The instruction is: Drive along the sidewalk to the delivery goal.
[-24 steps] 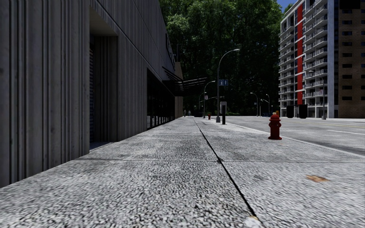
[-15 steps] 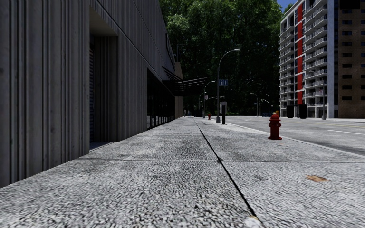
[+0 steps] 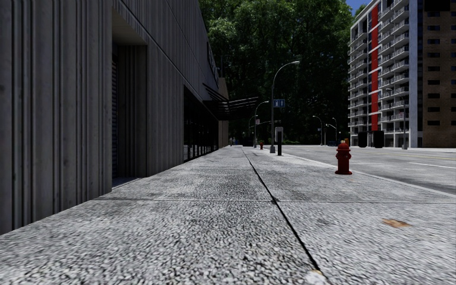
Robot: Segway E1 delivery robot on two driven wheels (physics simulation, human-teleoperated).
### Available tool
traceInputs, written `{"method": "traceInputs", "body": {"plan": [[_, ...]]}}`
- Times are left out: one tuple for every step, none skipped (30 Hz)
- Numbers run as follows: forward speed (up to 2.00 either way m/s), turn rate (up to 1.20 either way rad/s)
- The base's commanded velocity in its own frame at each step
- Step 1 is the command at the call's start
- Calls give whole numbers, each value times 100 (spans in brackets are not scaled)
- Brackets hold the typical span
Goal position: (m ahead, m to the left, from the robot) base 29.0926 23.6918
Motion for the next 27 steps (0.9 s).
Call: {"method": "traceInputs", "body": {"plan": [[0, 0], [0, 0], [0, 0], [0, 0], [0, 0], [0, 0], [41, 0], [41, 0], [200, 0], [200, 0], [200, 0], [200, 0], [200, 0], [200, 0], [200, 0], [200, 0], [200, 0], [200, 0], [200, 0], [200, 0], [200, 0], [200, 0], [200, 0], [200, 0], [200, 0], [200, 0], [200, 0]]}}
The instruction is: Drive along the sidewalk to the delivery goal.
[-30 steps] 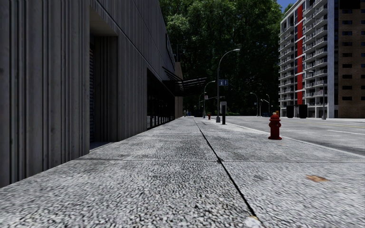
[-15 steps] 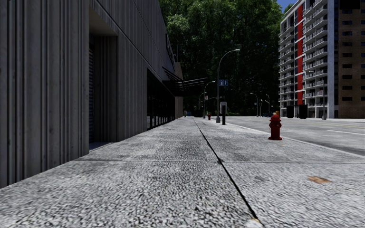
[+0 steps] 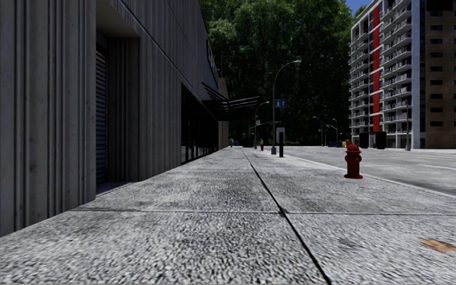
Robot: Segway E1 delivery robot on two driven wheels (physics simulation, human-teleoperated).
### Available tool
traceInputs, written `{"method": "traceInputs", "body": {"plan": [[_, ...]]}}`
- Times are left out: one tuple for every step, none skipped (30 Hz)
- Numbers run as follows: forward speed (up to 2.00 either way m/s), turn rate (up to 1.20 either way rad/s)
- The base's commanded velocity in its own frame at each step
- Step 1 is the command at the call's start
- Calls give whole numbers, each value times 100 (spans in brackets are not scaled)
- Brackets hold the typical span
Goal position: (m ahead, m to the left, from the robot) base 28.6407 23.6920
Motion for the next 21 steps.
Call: {"method": "traceInputs", "body": {"plan": [[200, 0], [200, 0], [200, 0], [200, 0], [200, 0], [200, 0], [200, 0], [200, 0], [200, 0], [200, 0], [200, 0], [200, 0], [200, 0], [200, 0], [200, 0], [200, 0], [200, 0], [200, 0], [200, 0], [200, 0], [200, 0]]}}
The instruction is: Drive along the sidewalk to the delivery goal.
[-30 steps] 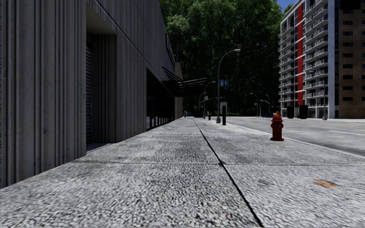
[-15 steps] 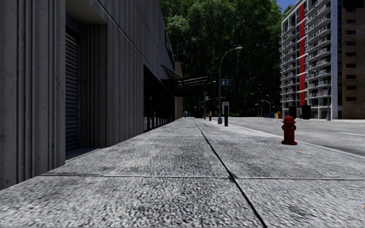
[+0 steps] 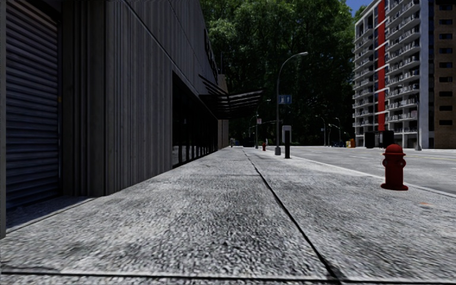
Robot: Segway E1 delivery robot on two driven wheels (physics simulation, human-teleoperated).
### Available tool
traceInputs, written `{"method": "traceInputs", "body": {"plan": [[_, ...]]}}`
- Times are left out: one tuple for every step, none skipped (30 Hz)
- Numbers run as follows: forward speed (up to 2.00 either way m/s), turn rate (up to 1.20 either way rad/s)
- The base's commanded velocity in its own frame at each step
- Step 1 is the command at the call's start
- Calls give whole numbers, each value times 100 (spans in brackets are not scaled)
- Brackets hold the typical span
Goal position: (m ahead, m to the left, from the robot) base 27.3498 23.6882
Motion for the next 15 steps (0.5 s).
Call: {"method": "traceInputs", "body": {"plan": [[200, 0], [200, 0], [200, 0], [200, 0], [200, 0], [200, 0], [200, 0], [200, 0], [200, 0], [200, 0], [200, 0], [200, 0], [200, 0], [200, 0], [200, 0]]}}
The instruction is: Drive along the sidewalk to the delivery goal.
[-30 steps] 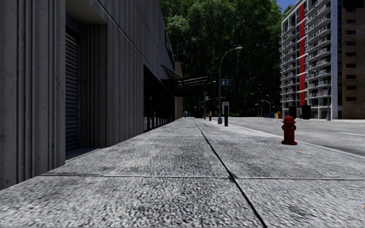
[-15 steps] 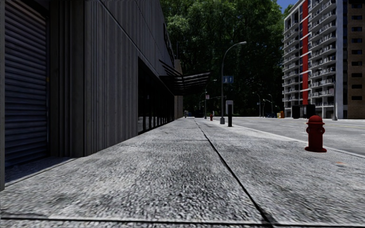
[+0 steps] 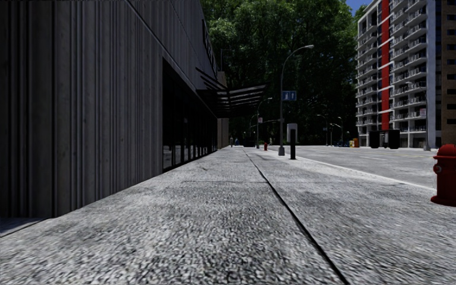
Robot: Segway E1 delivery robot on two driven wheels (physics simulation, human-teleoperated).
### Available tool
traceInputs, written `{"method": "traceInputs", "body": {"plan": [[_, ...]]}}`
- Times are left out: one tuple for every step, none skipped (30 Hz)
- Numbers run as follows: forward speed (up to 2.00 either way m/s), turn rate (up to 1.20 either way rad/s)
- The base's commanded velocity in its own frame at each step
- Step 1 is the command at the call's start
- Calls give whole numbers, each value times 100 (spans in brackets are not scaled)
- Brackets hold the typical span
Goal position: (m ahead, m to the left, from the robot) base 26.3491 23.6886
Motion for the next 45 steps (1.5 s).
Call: {"method": "traceInputs", "body": {"plan": [[200, 0], [200, -5], [200, -9], [200, -14], [200, -18], [200, -18], [200, -21], [200, -21], [200, -22], [200, -22], [200, -22], [200, -22], [200, -22], [200, -22], [200, -22], [200, -22], [200, -22], [200, -15], [200, -15], [200, 0], [200, 0], [200, 0], [200, 0], [200, 0], [200, 0], [200, 0], [200, 0], [200, 0], [200, 0], [200, 0], [200, 0], [200, 0], [200, 0], [200, 0], [200, 0], [200, 0], [200, 0], [200, 0], [200, 0], [200, 0], [200, 0], [200, 0], [200, 0], [200, 0], [200, 0]]}}
